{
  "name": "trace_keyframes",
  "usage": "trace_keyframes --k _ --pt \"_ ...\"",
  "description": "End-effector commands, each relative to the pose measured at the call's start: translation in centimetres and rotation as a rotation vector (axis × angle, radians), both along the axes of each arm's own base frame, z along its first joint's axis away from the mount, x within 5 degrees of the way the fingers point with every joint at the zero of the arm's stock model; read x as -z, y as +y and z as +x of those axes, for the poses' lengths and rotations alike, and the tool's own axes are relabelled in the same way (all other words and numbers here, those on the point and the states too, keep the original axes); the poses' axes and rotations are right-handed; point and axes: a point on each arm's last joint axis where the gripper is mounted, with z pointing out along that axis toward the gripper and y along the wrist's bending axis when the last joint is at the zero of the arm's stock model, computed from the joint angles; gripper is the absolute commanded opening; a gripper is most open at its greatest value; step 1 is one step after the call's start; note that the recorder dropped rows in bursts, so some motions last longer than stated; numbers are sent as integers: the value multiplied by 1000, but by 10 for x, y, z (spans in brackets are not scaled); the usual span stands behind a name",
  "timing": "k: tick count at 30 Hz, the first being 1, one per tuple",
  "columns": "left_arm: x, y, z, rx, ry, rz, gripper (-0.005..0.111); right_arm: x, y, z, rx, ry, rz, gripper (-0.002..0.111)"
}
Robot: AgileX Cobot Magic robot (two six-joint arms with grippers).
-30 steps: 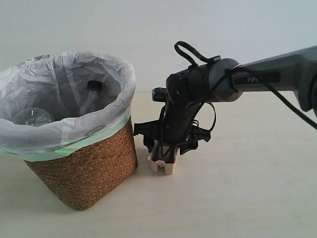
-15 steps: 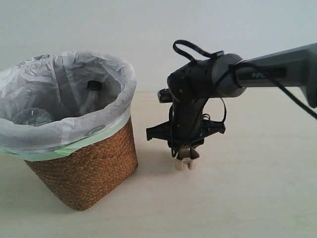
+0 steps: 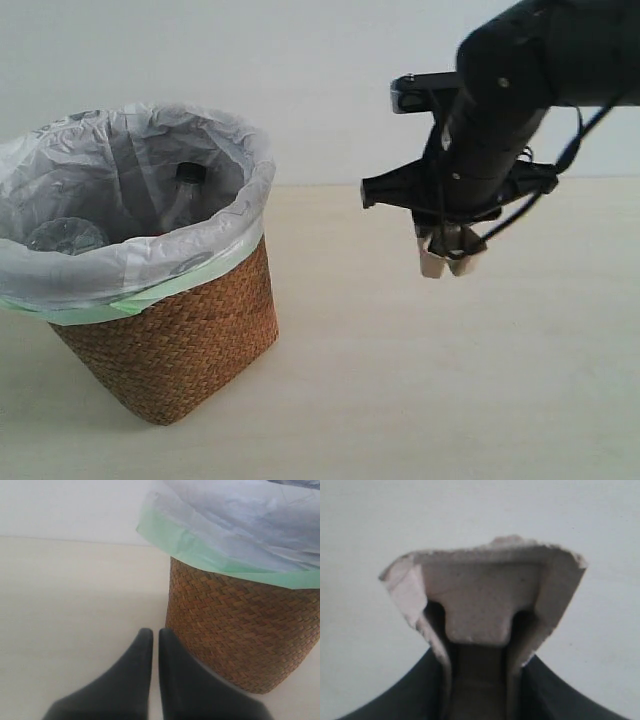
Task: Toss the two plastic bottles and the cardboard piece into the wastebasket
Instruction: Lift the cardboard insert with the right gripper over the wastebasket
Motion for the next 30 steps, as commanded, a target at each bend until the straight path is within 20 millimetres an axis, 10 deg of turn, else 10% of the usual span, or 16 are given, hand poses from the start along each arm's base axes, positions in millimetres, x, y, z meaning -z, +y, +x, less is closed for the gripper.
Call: trace_keyframes --k 1,12,17,22,30 --pt "1 0 0 -3 0 -4 4 -1 -30 -22 -2 -11 -23 1" --pt "1 0 0 -3 0 -4 4 -6 -124 -47 198 6 -141 1" --pt "1 0 0 -3 0 -4 4 -4 -129 -39 203 -29 -120 1" --pt "1 0 0 -3 0 -4 4 -20 -85 -26 49 -156 85 5" --pt "1 0 0 -3 0 -4 4 -194 57 -51 -404 -424 720 73"
